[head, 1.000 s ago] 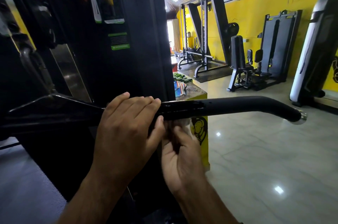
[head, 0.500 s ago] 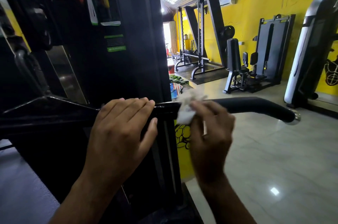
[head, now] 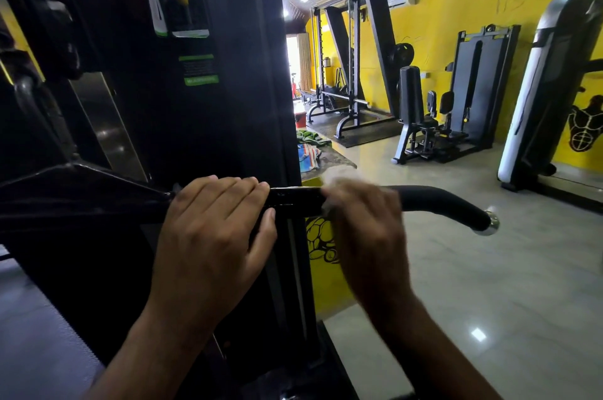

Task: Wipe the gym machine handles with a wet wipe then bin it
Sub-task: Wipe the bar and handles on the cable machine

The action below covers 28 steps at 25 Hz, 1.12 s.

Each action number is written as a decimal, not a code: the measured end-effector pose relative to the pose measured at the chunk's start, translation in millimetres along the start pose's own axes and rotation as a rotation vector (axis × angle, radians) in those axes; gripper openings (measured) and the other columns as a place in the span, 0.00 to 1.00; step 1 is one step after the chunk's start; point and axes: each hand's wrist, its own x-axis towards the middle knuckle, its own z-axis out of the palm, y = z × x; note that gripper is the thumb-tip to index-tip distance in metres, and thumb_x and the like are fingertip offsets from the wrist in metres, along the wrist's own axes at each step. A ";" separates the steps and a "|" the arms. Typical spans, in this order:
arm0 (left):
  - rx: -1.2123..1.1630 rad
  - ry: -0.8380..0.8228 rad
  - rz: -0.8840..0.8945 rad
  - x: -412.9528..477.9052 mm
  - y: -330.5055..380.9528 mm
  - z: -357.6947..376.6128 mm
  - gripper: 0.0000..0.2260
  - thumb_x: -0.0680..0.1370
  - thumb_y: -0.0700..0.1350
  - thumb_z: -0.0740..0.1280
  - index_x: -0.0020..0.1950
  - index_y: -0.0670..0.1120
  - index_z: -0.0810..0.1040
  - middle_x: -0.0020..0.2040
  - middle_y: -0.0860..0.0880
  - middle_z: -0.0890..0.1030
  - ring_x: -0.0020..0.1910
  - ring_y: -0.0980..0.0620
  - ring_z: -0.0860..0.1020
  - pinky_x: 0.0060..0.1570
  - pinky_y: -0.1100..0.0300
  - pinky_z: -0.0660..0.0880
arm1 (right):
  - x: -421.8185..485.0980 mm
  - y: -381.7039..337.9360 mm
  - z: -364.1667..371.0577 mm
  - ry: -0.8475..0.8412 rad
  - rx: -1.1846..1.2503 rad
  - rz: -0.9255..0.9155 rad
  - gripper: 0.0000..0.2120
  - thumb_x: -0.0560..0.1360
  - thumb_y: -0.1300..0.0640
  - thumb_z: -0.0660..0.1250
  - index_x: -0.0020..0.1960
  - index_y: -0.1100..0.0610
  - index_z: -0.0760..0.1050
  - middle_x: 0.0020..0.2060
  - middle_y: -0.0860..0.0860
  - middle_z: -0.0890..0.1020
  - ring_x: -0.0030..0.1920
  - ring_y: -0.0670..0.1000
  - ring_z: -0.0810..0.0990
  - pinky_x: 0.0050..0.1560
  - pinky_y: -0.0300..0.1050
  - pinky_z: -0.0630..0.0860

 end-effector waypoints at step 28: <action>0.072 -0.184 -0.042 6.1 23.7 25.5 0.16 0.77 0.49 0.63 0.59 0.41 0.80 0.55 0.44 0.82 0.56 0.44 0.78 0.67 0.47 0.67 | 55.2 14.3 4.4 -0.533 -0.160 0.273 0.08 0.79 0.61 0.64 0.55 0.55 0.80 0.49 0.50 0.81 0.51 0.49 0.76 0.50 0.42 0.70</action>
